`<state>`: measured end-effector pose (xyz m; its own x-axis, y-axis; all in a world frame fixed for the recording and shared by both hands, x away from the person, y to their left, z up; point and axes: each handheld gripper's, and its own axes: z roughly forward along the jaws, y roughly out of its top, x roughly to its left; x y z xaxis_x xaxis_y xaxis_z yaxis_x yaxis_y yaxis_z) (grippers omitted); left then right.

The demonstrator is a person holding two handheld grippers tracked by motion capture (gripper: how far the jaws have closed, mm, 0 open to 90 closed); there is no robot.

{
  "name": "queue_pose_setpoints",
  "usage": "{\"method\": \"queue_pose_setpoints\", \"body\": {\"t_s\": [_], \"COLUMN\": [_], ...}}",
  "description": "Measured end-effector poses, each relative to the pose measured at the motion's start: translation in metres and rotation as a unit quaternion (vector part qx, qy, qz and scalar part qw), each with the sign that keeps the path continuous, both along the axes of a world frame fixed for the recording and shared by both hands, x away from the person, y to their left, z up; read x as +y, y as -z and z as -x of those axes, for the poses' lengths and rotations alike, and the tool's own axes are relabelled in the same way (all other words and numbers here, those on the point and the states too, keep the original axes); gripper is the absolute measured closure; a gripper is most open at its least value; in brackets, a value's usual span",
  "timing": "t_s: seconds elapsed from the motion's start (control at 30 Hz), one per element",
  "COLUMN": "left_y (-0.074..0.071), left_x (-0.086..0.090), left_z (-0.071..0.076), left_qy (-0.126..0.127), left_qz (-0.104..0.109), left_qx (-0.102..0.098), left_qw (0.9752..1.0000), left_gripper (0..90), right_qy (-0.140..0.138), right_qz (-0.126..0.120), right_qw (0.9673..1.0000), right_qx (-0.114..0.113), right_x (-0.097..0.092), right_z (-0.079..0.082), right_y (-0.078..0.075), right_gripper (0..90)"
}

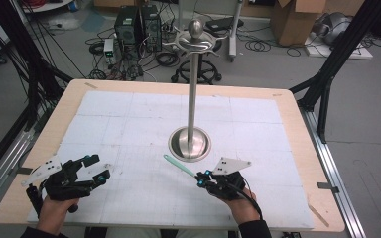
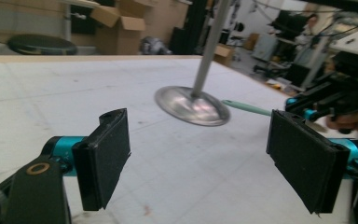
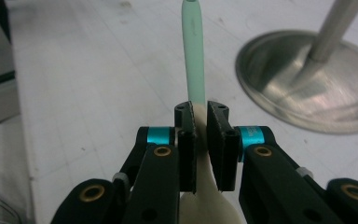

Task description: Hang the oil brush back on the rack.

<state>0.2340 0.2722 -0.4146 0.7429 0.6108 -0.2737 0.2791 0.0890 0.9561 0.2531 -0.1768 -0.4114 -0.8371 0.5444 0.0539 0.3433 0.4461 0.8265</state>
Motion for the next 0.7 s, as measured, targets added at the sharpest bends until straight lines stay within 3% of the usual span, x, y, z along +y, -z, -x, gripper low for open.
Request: {"method": "queue_pose_setpoints", "body": {"t_s": [0.07, 0.13, 0.23, 0.27, 0.37, 0.4, 0.5, 0.53, 0.7], "left_y": [-0.002, -0.005, -0.007, -0.008, -0.011, -0.013, -0.015, -0.015, -0.017], "left_x": [-0.002, -0.007, -0.011, -0.014, -0.019, -0.024, -0.028, -0.031, -0.036], "left_z": [0.001, 0.002, 0.003, 0.004, 0.004, 0.005, 0.005, 0.005, 0.004], "left_qy": [0.018, 0.042, 0.053, 0.061, 0.078, 0.090, 0.100, 0.107, 0.116], "left_qz": [0.006, 0.012, 0.013, 0.014, 0.016, 0.016, 0.014, 0.018, 0.033], "left_qx": [-0.005, -0.013, -0.016, -0.016, -0.018, -0.021, -0.021, -0.018, -0.014], "left_qw": [0.9998, 0.9990, 0.9984, 0.9979, 0.9966, 0.9956, 0.9947, 0.9939, 0.9926], "left_gripper": [22.7, 25.9, 26.7, 26.7, 26.8, 27.1, 27.2, 27.2, 27.3], "right_qy": [-0.017, -0.029, -0.040, -0.053, -0.059, -0.068, -0.075, -0.082, -0.094], "right_qz": [-0.026, -0.037, -0.046, -0.061, -0.072, -0.087, -0.101, -0.118, -0.129], "right_qw": [0.9995, 0.9989, 0.9981, 0.9967, 0.9955, 0.9936, 0.9917, 0.9893, 0.9867], "right_qx": [-0.006, -0.008, -0.012, -0.012, -0.015, -0.021, -0.022, -0.024, -0.030], "right_x": [0.003, 0.005, 0.008, 0.011, 0.013, 0.015, 0.016, 0.017, 0.020], "right_z": [0.004, 0.006, 0.008, 0.011, 0.013, 0.014, 0.015, 0.016, 0.019], "right_y": [-0.006, -0.009, -0.011, -0.015, -0.018, -0.022, -0.026, -0.029, -0.035], "right_gripper": [82.4, 82.4, 82.4, 82.4, 82.4, 82.4, 82.4, 82.3, 82.3]}}
